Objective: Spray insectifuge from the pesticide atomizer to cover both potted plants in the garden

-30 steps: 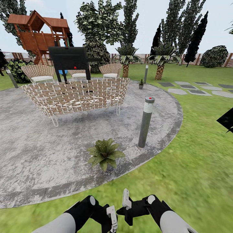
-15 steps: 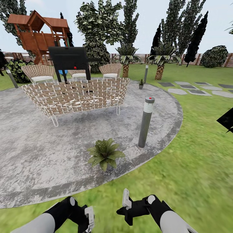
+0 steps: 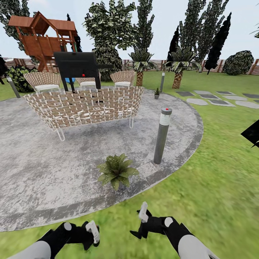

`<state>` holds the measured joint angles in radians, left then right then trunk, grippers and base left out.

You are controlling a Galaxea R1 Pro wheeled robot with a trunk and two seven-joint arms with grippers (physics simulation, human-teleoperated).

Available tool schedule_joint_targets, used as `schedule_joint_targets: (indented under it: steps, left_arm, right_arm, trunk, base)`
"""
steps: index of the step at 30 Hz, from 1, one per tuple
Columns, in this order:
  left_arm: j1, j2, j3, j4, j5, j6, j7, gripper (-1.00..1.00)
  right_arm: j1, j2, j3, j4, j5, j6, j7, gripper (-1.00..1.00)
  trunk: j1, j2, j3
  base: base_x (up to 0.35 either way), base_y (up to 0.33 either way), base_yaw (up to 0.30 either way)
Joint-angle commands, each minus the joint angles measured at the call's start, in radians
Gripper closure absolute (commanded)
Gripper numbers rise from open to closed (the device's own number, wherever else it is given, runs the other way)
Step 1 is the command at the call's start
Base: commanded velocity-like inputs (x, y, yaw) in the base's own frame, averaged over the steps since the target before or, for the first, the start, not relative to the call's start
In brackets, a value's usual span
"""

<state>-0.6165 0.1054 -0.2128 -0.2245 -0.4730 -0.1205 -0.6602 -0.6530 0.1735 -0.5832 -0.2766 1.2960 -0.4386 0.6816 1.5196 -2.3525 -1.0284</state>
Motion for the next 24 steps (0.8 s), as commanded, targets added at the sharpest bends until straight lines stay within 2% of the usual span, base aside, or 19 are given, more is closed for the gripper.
schedule_joint_targets:
  steps: [1,2,3,4,6,7,8,9,10,11,12,13,14,18,21,22,23,24]
  left_arm:
    - [0.0,0.003,0.038,0.002,0.023,-0.01,0.02,1.0]
    - [0.0,0.007,0.071,0.005,0.049,-0.009,0.037,1.0]
    - [0.002,0.01,0.088,0.006,0.059,-0.009,0.047,1.0]
    - [0.011,0.014,0.104,0.006,0.069,-0.009,0.064,1.0]
    - [0.039,0.021,0.117,0.007,0.088,-0.011,0.125,1.0]
    - [0.05,0.022,0.119,0.007,0.099,-0.012,0.152,1.0]
    - [0.07,0.023,0.121,0.006,0.123,-0.013,0.197,1.0]
    - [0.086,0.023,0.122,0.006,0.158,-0.015,0.244,1.0]
    - [0.101,0.024,0.122,0.006,0.21,-0.017,0.293,1.0]
    - [0.111,0.024,0.122,0.007,0.25,-0.019,0.325,1.0]
    - [0.127,0.024,0.122,0.006,0.31,-0.023,0.368,1.0]
    - [0.138,0.024,0.122,0.006,0.349,-0.029,0.394,1.0]
    - [0.163,0.029,0.122,0.006,0.427,-0.073,0.454,1.0]
    - [0.186,0.036,0.123,0.007,0.512,-0.12,0.543,1.0]
    - [0.21,0.05,0.125,0.007,0.581,-0.13,0.613,1.0]
    - [0.215,0.064,0.136,0.01,0.608,-0.131,0.625,1.0]
    - [0.216,0.064,0.137,0.014,0.611,-0.131,0.626,1.0]
    - [0.216,0.064,0.139,0.018,0.614,-0.131,0.627,1.0]
  right_arm:
    - [0.0,-0.021,-0.01,-0.001,0.006,-0.004,-0.019,-1.0]
    - [0.002,-0.047,-0.013,0.001,-0.007,-0.004,-0.047,-1.0]
    - [0.005,-0.063,-0.017,0.002,-0.023,-0.004,-0.066,-1.0]
    - [0.016,-0.084,-0.029,0.003,-0.056,-0.003,-0.088,-1.0]
    - [0.041,-0.12,-0.056,0.002,-0.135,-0.003,-0.105,-1.0]
    - [0.047,-0.134,-0.06,0.002,-0.157,-0.003,-0.107,-1.0]
    - [0.056,-0.158,-0.065,0.003,-0.189,-0.003,-0.109,-1.0]
    - [0.071,-0.18,-0.067,0.003,-0.222,-0.003,-0.111,-1.0]
    - [0.092,-0.198,-0.069,0.003,-0.264,-0.003,-0.112,-1.0]
    - [0.108,-0.206,-0.069,0.003,-0.296,-0.003,-0.118,-1.0]
    - [0.132,-0.214,-0.07,0.002,-0.345,-0.004,-0.143,-1.0]
    - [0.151,-0.217,-0.07,0.002,-0.379,-0.004,-0.18,-1.0]
    - [0.198,-0.22,-0.069,0.004,-0.452,-0.005,-0.349,-1.0]
    - [0.228,-0.221,-0.069,0.026,-0.492,-0.004,-0.613,-1.0]
    - [0.241,-0.231,-0.071,0.061,-0.499,-0.017,-0.673,-1.0]
    - [0.247,-0.234,-0.07,0.066,-0.5,-0.058,-0.683,-1.0]
    - [0.248,-0.234,-0.07,0.068,-0.5,-0.063,-0.683,-1.0]
    - [0.248,-0.23,-0.07,0.131,-0.498,-0.066,-0.683,-1.0]
  trunk:
    - [0.0,0.0,-0.001]
    - [0.0,0.0,-0.001]
    - [0.0,0.0,-0.001]
    - [0.0,0.0,-0.001]
    - [0.0,0.0,-0.001]
    - [0.0,0.0,-0.001]
    - [0.0,0.0,-0.001]
    - [0.0,0.0,-0.001]
    - [0.0,0.0,-0.001]
    - [0.0,0.0,-0.001]
    - [0.0,0.0,-0.001]
    - [0.0,0.0,-0.001]
    - [0.0,0.0,-0.001]
    - [0.0,0.0,-0.001]
    - [0.0,0.0,-0.001]
    - [0.0,0.0,-0.001]
    - [0.0,0.0,-0.001]
    - [0.0,0.0,-0.001]
  base:
    - [0.0,0.0,0.0]
    - [0.0,0.0,0.0]
    - [0.0,0.0,0.0]
    - [0.0,0.0,0.0]
    - [0.0,0.0,0.0]
    - [0.0,0.0,0.0]
    - [0.0,0.0,0.0]
    - [0.0,0.0,0.0]
    - [0.0,0.0,0.0]
    - [0.0,0.0,0.0]
    - [0.0,0.0,0.0]
    - [0.0,0.0,0.0]
    - [0.0,0.0,0.0]
    - [0.0,0.0,0.0]
    - [0.0,0.0,0.0]
    - [0.0,0.0,0.0]
    - [0.0,0.0,0.0]
    - [0.0,0.0,0.0]
